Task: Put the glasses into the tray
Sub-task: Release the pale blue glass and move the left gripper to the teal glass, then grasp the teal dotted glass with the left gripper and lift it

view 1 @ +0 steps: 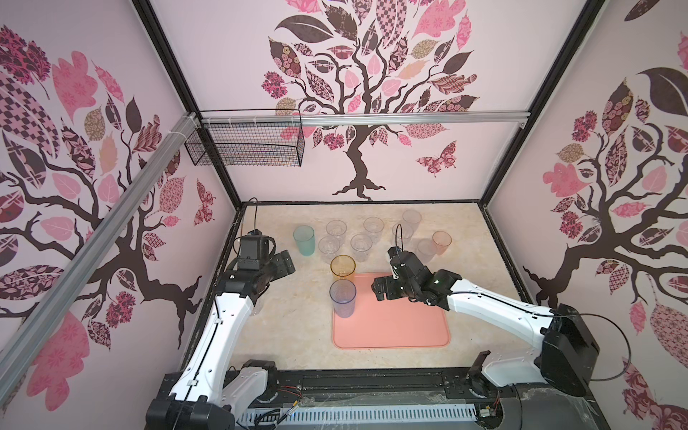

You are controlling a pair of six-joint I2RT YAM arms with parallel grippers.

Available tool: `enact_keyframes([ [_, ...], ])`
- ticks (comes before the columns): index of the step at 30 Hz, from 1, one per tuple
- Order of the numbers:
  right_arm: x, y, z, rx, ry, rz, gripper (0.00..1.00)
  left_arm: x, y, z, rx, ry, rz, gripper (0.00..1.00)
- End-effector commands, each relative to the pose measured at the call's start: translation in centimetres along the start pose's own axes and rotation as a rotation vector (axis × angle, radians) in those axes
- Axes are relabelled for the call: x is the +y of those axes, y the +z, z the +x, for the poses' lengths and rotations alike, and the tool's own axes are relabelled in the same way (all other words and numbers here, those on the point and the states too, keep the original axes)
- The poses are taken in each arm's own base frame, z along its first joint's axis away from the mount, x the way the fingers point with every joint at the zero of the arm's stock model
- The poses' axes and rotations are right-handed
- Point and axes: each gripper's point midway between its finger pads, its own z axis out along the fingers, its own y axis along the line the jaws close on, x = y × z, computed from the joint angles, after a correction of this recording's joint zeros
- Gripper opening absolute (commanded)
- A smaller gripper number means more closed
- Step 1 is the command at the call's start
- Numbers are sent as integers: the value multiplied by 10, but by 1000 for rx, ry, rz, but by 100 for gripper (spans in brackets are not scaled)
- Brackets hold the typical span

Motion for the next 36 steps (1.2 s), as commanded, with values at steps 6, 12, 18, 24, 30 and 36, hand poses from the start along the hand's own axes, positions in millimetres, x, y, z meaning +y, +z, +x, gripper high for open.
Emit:
enact_keyframes([
  [6, 9, 17, -8, 6, -2, -29, 100, 12, -10, -49, -58, -100, 78, 85],
  [12, 13, 31, -2, 46, -3, -41, 100, 24, 2, -58, -75, -103, 6, 85],
  [18, 11, 31, -27, -3, -11, 2, 99, 26, 23, -78, -121, -131, -4, 87],
  [24, 3, 35, -49, -37, 34, 19, 99, 17, 62, -92, -66, -117, 32, 86],
  [30, 0, 44, -39, -12, 53, 18, 99, -5, 104, -102, 38, -125, 130, 71],
  [36, -7, 53, -23, 30, 57, 30, 99, -23, 132, -101, 105, -79, 127, 62],
])
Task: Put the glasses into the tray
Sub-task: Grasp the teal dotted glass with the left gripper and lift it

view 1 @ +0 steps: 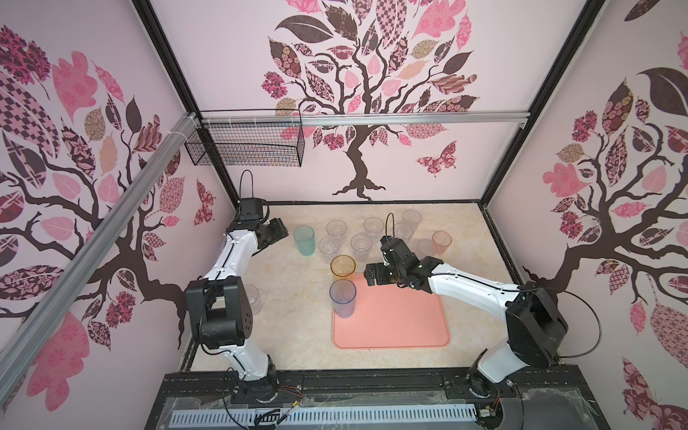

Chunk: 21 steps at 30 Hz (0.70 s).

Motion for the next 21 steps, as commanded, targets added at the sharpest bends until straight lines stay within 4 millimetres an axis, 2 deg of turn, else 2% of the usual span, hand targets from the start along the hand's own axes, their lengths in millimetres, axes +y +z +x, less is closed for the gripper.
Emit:
enact_keyframes([
  [1, -5, 8, 12, 35, 10, 16, 100, -19, 2, -7, 12, 39, 32, 61],
  [5, -7, 8, 13, 39, 2, 24, 99, -29, 14, 3, 47, 75, 26, 58],
  [10, -4, 10, 11, 44, -4, 16, 100, -26, 25, 12, 74, 84, 0, 55],
  [21, -1, 18, 15, 68, -4, 2, 100, -23, 45, 20, 99, 89, -29, 36],
])
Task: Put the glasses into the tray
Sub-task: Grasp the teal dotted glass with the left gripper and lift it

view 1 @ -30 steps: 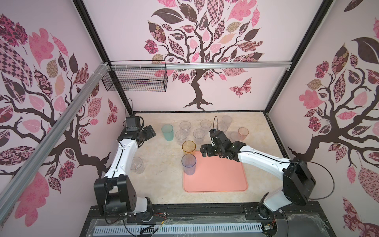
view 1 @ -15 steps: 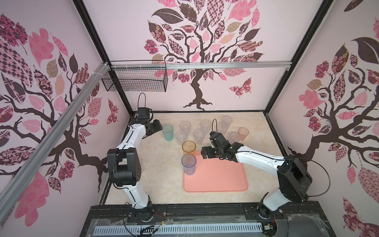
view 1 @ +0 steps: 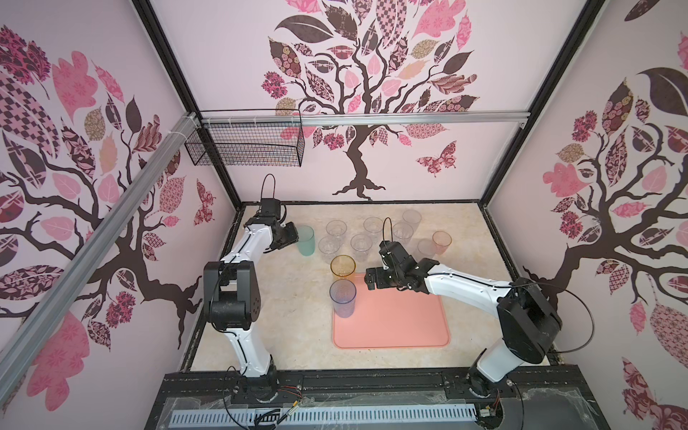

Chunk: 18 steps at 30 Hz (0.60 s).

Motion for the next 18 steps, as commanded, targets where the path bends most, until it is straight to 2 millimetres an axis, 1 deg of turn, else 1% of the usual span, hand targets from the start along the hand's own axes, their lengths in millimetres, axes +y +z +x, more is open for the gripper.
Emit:
enact_keyframes([
  [1, 3, 4, -2, 12, -5, -4, 99, -6, -2, -13, -31, 20, -6, 35],
  [6, 2, 7, 3, 22, 3, -6, 99, -2, 2, -15, -32, 18, -20, 25],
  [11, 0, 8, 6, 29, 4, -3, 99, -1, 5, -12, -18, 19, -23, 16],
  [18, -1, 7, 7, 30, 2, 4, 99, -1, -2, -13, -23, 25, -23, 5],
])
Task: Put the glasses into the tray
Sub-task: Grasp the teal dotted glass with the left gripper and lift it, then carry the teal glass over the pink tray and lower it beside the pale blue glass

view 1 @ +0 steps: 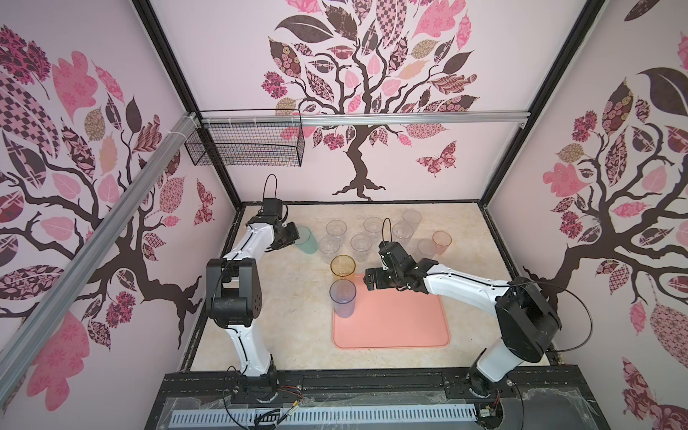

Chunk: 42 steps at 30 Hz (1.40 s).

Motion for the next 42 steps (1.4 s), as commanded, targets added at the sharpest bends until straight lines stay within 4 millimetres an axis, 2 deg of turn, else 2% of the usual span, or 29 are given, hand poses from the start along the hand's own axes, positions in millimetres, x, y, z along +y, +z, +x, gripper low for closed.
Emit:
enact_keyframes([
  [1, -3, 4, 5, 20, 0, 16, 99, -5, -11, -11, -29, 19, 8, 3],
  [6, -5, 2, 6, 21, -1, 22, 100, -3, -32, -16, -66, 19, -1, 0],
  [9, -5, 1, 5, 19, -1, 26, 100, -6, -56, -21, -108, 17, 5, 0],
  [16, -6, -5, -1, -2, -3, 38, 100, -25, -138, -30, -247, 23, 62, 0],
  [20, -7, -11, -4, -15, 1, 40, 99, -38, -180, -24, -295, 61, 102, 0],
  [23, -14, -17, -6, -29, 4, 63, 100, -51, -203, -15, -301, 95, 141, 0],
  [29, -35, -30, -5, -45, 45, 81, 100, -101, -225, 34, -249, 234, 217, 0],
  [35, -59, -46, -5, -65, 58, 130, 100, -137, -238, 94, -171, 353, 255, 0],
  [39, -82, -53, -4, -65, 106, 145, 99, -161, -237, 142, -96, 467, 267, 0],
  [42, -97, -58, -4, -70, 141, 154, 99, -177, -229, 184, -2, 564, 271, 0],
])
